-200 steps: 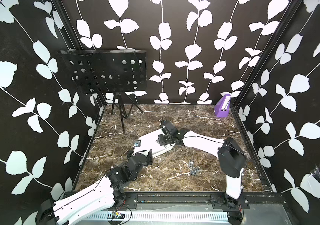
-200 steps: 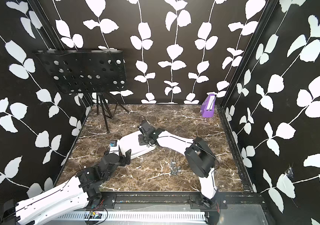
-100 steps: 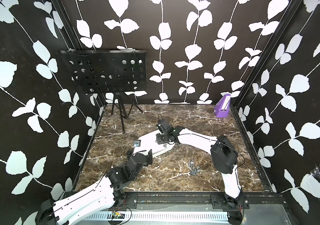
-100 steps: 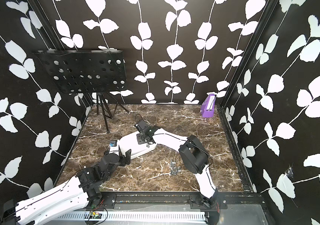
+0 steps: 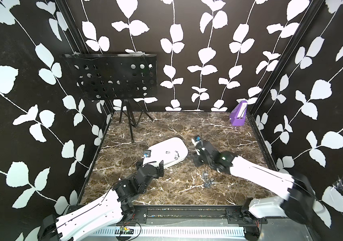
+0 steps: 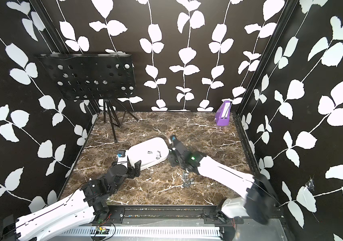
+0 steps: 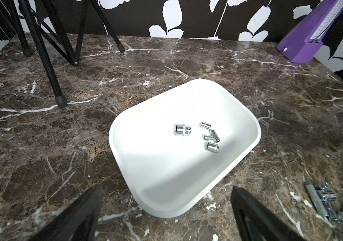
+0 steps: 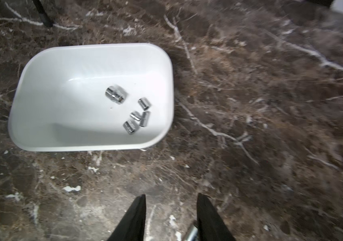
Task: Put the socket on the desktop into the storage box
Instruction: Pick up the socket head from the center of the board.
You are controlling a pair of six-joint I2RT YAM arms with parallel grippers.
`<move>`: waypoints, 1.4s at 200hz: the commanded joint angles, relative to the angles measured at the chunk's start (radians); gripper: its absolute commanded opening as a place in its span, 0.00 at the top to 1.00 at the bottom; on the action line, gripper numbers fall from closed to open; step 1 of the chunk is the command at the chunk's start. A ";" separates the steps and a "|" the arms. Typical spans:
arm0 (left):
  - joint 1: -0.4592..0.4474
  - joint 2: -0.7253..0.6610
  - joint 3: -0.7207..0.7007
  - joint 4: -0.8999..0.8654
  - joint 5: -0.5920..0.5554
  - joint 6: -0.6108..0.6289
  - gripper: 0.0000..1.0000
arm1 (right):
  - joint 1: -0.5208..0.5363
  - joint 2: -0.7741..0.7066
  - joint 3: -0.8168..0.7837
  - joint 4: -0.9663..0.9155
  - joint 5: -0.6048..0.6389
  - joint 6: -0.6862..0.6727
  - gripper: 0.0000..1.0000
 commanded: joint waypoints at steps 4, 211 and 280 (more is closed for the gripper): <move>-0.004 -0.029 -0.034 0.025 0.001 0.011 0.03 | 0.007 -0.148 -0.171 -0.003 0.107 0.002 0.57; -0.003 0.165 0.018 0.111 0.219 0.059 0.03 | -0.017 0.102 -0.224 0.033 0.016 0.093 0.67; -0.003 0.164 0.016 0.112 0.220 0.057 0.03 | -0.058 0.133 -0.217 0.048 -0.013 0.093 0.74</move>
